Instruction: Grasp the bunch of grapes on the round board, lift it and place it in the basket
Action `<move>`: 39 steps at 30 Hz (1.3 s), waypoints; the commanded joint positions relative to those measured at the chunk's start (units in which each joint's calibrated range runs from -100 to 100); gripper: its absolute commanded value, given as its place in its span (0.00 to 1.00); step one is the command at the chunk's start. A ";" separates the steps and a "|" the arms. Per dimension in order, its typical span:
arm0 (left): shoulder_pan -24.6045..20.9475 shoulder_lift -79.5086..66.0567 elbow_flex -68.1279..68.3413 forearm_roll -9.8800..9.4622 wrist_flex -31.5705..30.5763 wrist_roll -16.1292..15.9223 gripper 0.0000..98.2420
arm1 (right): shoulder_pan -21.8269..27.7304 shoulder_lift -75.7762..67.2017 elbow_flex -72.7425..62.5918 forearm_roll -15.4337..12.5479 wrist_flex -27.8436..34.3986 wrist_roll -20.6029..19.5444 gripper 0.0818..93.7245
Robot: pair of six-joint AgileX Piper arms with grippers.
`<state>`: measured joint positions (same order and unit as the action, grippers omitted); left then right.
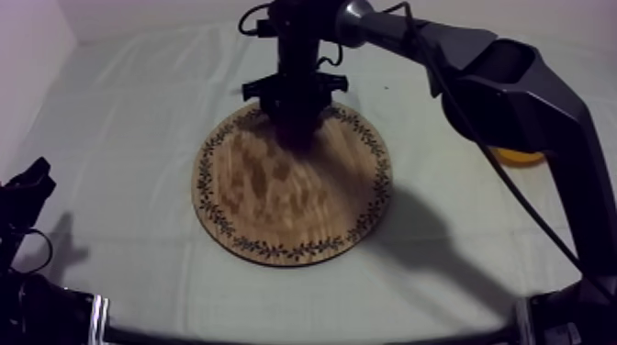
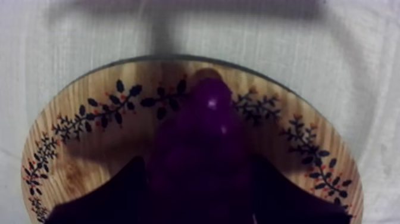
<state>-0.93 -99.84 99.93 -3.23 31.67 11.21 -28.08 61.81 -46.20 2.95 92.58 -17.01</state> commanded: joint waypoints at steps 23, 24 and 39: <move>0.02 0.01 -0.04 -0.02 0.01 0.00 0.00 | -0.33 -22.89 8.85 2.54 4.41 2.97 0.39; 0.02 0.01 -0.04 -0.02 0.01 0.00 0.00 | -0.14 -23.97 9.73 2.71 4.29 2.98 0.39; 0.02 0.01 -0.04 -0.02 0.01 0.00 0.00 | 7.81 -41.47 31.11 3.30 1.77 7.64 0.41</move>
<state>-0.93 -99.84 99.93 -3.23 31.67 11.21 -21.84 22.49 -18.83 6.38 94.46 -10.25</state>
